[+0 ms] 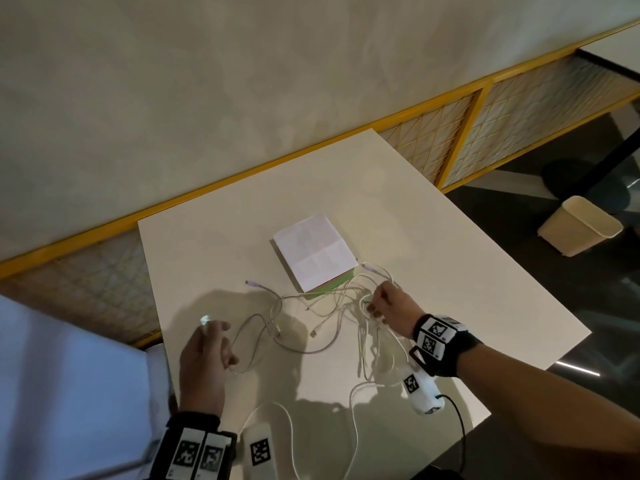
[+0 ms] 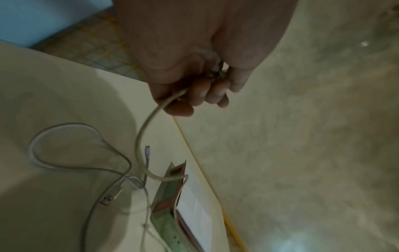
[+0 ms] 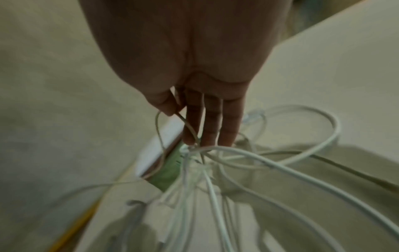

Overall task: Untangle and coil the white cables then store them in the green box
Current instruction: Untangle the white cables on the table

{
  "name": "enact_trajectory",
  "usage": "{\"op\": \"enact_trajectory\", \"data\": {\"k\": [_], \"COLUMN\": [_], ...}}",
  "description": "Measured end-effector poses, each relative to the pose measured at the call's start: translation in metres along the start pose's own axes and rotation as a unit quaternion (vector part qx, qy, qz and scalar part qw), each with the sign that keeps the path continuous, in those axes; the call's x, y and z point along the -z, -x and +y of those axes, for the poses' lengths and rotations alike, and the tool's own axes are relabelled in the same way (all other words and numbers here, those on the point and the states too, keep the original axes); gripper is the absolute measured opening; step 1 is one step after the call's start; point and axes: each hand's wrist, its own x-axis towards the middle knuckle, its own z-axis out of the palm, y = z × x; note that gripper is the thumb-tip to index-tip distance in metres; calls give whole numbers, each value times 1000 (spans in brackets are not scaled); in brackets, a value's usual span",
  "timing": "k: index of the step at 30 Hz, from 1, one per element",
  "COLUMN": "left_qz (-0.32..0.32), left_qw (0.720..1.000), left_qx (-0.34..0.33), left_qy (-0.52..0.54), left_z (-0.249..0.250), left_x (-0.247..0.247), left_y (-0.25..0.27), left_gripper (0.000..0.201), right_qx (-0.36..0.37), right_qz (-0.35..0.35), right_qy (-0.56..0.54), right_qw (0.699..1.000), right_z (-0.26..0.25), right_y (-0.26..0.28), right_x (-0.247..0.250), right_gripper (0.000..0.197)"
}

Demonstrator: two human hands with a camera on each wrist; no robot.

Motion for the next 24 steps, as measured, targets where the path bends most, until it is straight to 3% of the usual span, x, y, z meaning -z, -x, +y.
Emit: {"op": "enact_trajectory", "data": {"k": [3, 6, 9, 12, 14, 18, 21, 24], "left_qz": [-59, -119, -176, -202, -203, -134, -110, -88], "left_qw": [988, 975, 971, 977, 977, 988, 985, 980], "left_qx": [-36, -54, -47, -19, -41, -72, -73, -87], "left_qy": [-137, -177, -153, -67, -44, 4, 108, 156], "left_z": [7, 20, 35, 57, 67, 77, 88, 99], "left_x": [-18, -46, -75, -97, -105, -103, -85, -58], "left_y": [8, 13, 17, 23, 26, 26, 19, 7], "left_gripper": [31, 39, 58, 41, 38, 32, 31, 29], "right_qx": [101, 134, 186, 233, 244, 227, 184, 127], "right_qz": [13, -14, -47, -109, -143, -172, -145, -119], "right_qy": [-40, -97, -81, -37, -49, -40, 68, 78], "right_qw": [994, 986, 978, 966, 958, 958, 970, 982], "right_z": [-38, -75, -106, -125, -130, -117, -85, -52], "right_y": [17, 34, 46, 57, 63, 56, 35, 25], "right_x": [18, 32, 38, 35, 31, 29, 29, 33], "right_gripper": [15, 13, 9, 3, 6, 22, 14, 27]}}
